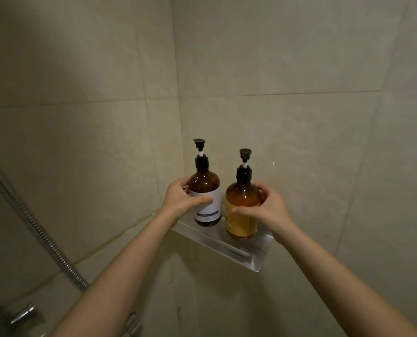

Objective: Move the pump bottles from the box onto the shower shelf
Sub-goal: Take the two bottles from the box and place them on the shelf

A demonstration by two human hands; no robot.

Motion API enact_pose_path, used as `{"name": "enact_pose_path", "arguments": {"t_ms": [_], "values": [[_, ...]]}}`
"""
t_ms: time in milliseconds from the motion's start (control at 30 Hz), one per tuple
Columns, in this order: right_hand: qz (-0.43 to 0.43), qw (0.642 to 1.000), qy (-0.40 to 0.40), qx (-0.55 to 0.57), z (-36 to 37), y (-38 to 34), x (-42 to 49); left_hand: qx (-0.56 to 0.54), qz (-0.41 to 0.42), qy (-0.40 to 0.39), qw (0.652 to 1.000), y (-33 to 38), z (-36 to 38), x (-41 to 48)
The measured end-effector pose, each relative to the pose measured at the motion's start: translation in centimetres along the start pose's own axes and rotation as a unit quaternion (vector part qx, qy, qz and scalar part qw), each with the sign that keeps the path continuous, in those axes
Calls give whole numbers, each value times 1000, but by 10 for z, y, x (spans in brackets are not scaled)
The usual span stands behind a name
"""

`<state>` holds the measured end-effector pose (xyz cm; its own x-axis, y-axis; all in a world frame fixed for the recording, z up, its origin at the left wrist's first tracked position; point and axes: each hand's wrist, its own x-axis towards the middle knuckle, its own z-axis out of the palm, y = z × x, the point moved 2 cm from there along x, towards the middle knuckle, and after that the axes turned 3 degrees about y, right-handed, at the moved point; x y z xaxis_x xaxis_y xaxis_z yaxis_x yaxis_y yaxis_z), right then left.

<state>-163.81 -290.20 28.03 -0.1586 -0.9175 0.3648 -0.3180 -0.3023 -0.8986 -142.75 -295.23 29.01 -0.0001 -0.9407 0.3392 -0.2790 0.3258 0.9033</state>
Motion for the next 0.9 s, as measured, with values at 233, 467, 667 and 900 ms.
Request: {"name": "enact_pose_path", "arguments": {"t_ms": [233, 467, 667, 900], "values": [[30, 1000, -5, -9, 14, 28, 0, -29, -32, 16, 999, -33, 2, 6], [33, 999, -14, -1, 20, 36, 5, -17, -31, -6, 999, -43, 3, 16], [44, 999, -30, -6, 23, 40, 11, 9, -28, -51, 998, -58, 7, 25], [50, 997, -57, -12, 23, 43, 12, 34, 13, -69, 997, -56, -2, 24]]}}
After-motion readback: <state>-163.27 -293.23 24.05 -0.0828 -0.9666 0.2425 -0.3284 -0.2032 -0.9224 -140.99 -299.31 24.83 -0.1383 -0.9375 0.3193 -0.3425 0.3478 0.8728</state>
